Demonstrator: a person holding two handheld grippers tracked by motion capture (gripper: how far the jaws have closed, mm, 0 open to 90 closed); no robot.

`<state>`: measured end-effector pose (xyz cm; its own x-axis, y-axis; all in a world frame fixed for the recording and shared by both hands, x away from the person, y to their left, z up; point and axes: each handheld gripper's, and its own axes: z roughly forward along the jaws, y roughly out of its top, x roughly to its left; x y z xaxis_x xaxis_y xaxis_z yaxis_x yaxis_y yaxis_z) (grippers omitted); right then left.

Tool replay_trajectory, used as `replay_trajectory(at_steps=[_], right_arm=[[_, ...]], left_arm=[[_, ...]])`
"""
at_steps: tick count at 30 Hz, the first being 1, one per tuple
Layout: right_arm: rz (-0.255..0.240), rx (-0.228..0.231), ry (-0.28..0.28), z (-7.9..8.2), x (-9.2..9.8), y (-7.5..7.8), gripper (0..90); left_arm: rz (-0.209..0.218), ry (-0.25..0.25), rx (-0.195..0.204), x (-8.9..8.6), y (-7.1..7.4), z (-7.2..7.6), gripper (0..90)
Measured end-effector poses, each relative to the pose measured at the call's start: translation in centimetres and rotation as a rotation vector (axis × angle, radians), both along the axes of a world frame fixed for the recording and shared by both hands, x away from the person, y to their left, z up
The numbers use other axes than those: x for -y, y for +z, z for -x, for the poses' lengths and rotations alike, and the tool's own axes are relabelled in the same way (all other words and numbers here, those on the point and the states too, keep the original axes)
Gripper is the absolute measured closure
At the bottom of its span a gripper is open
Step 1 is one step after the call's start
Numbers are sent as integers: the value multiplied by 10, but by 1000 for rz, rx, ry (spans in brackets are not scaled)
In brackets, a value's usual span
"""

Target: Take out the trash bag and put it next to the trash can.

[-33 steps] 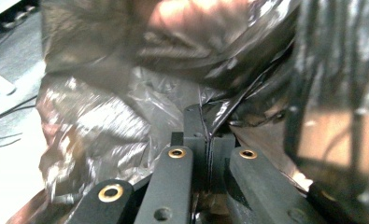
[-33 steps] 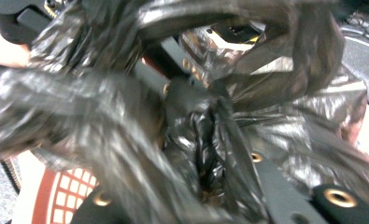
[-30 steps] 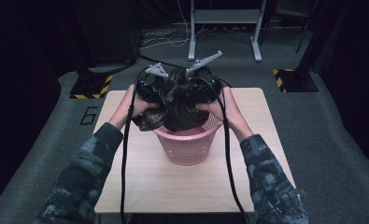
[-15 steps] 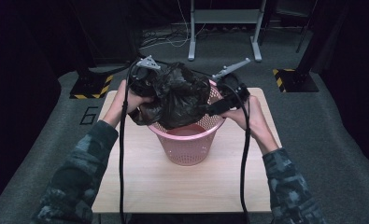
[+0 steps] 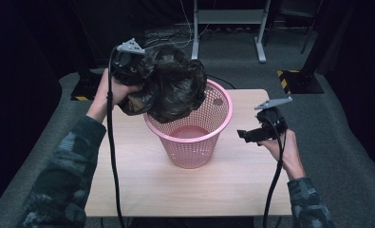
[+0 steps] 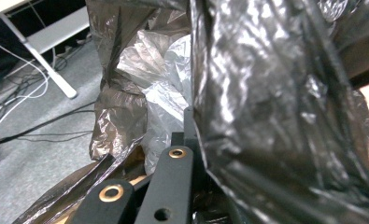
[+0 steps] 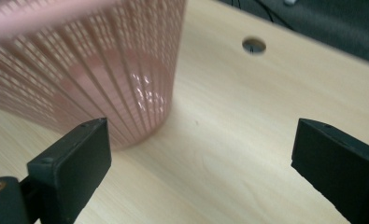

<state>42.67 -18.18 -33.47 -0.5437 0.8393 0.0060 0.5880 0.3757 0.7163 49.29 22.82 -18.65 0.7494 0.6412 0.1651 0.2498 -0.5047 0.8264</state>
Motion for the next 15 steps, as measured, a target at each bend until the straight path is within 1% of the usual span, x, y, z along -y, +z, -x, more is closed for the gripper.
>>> replay_trajectory(at_steps=[1,2,4,5,7,8,11,13,15], right_arm=[[5,-13,-12,0,4,-10,41],[-2,-28,-26,1,7,-19,44],[8,-53,-48,1,14,-38,45],[-1,-63,-60,2,16,-46,50],[-4,-84,-77,4,22,-62,52],[-10,-88,-88,4,25,-69,55],[-27,-119,-114,6,32,-87,56],[-29,-131,-124,6,36,-96,57],[-28,-134,-138,7,39,-104,59]], left_arm=[[0,5,4,-2,3,0,900],[1,10,8,-5,5,1,900],[3,20,20,-10,11,3,900],[6,24,27,-12,14,4,900],[14,35,40,-19,20,6,900],[21,41,44,-22,23,8,900],[29,61,58,-32,29,11,900],[37,76,68,-40,33,12,900],[54,91,75,-47,36,14,900]])
